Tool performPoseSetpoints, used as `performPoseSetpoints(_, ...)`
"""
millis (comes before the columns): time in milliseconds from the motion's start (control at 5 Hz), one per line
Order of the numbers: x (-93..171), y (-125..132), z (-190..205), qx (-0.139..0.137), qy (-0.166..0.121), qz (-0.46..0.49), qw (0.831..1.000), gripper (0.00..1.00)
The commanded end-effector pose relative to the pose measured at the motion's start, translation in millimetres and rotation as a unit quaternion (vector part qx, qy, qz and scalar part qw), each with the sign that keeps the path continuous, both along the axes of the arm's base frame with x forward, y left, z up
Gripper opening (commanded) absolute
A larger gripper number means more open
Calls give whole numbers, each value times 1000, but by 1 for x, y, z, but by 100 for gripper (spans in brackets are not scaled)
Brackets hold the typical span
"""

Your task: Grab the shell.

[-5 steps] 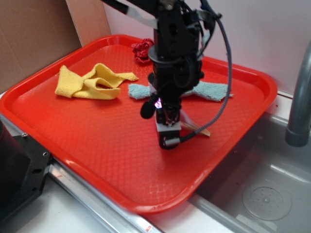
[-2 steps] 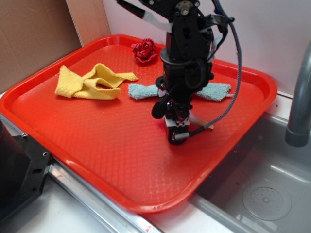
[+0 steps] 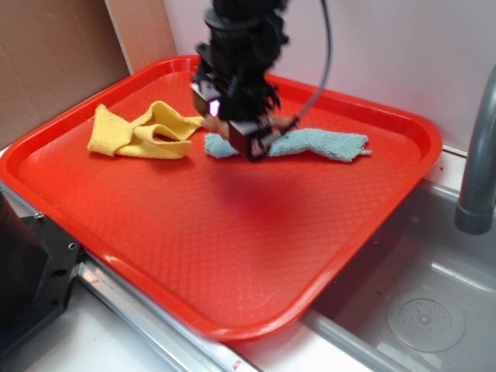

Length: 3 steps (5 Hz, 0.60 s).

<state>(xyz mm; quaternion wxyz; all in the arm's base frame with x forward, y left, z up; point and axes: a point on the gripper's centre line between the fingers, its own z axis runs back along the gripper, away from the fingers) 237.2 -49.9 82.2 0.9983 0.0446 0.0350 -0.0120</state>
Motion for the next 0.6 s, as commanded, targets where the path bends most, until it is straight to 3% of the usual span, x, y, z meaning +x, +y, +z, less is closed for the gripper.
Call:
performPoseSetpoints(0, -24, 50, 72, -45, -48, 166, 984, 0)
performPoseSetpoints(200, -38, 65, 88, -38, -59, 199, 977, 0)
performPoseSetpoints(400, -37, 60, 86, -31, -75, 187, 979, 0)
